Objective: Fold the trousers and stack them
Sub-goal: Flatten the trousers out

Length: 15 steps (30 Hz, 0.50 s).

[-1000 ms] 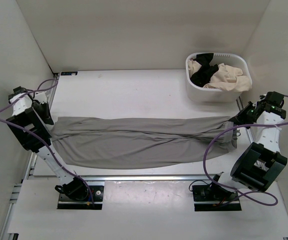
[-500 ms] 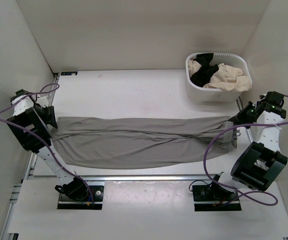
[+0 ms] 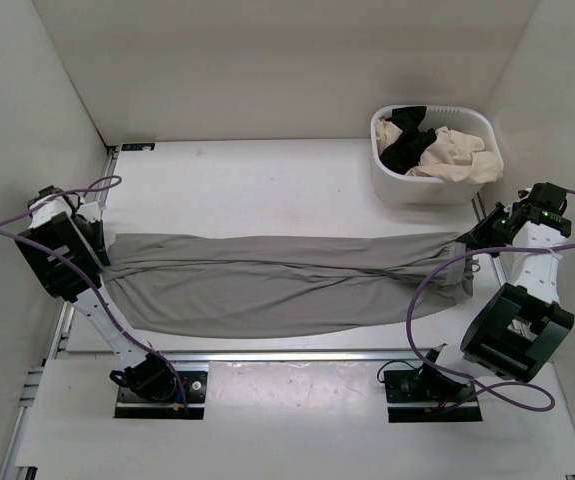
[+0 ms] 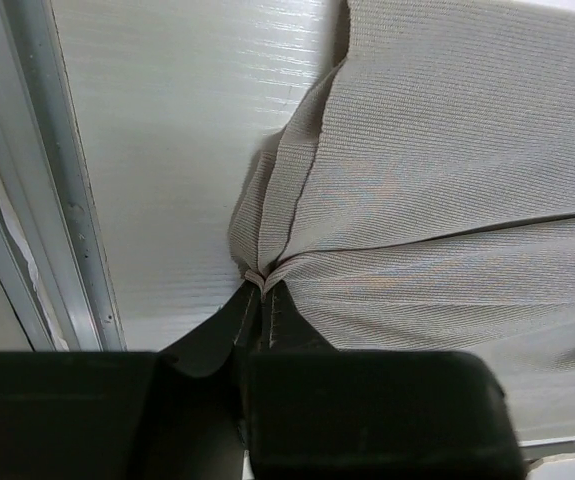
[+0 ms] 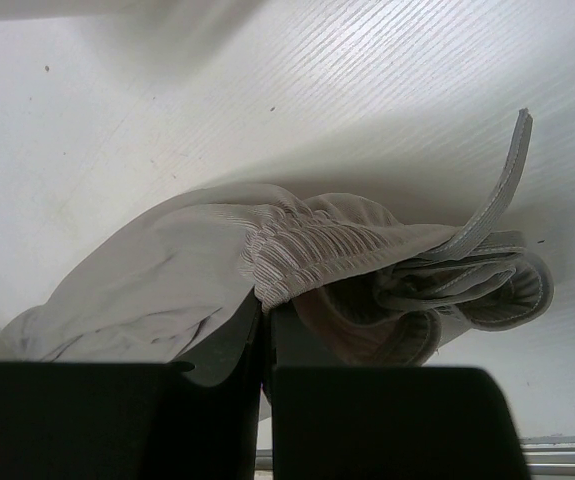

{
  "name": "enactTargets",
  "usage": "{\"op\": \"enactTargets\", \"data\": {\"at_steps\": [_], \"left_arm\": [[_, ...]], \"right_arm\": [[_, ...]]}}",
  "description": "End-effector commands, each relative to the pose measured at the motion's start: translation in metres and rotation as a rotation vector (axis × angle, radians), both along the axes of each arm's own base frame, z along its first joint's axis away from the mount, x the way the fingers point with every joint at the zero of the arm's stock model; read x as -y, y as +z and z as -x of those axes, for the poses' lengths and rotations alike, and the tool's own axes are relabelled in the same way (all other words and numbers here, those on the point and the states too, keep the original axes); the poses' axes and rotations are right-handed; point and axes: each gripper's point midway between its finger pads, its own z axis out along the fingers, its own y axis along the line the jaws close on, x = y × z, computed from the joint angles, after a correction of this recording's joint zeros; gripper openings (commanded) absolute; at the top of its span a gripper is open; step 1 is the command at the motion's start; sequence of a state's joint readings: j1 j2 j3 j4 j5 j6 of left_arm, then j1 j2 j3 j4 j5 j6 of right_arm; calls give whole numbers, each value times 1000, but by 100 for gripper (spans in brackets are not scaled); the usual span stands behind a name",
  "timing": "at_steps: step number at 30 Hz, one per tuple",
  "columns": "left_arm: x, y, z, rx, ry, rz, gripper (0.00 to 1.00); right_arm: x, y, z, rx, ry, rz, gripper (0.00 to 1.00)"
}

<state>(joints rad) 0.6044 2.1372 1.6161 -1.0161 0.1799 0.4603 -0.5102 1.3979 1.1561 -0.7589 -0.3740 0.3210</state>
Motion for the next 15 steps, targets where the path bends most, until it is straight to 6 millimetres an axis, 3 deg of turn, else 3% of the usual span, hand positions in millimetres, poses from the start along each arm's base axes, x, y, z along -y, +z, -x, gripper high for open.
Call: {"op": "enactTargets", "data": {"at_steps": [1, 6, 9, 15], "left_arm": [[-4, 15, -12, 59, -7, -28, 15], [-5, 44, -23, 146, -22, -49, 15], [-5, 75, -33, 233, -40, -70, 15], [-2, 146, -53, 429, -97, -125, 15]], "right_arm": [[2, 13, -9, 54, 20, 11, 0], [2, 13, -9, 54, 20, 11, 0], [5, 17, -11, 62, 15, 25, 0], [1, 72, -39, 213, 13, -29, 0]]}}
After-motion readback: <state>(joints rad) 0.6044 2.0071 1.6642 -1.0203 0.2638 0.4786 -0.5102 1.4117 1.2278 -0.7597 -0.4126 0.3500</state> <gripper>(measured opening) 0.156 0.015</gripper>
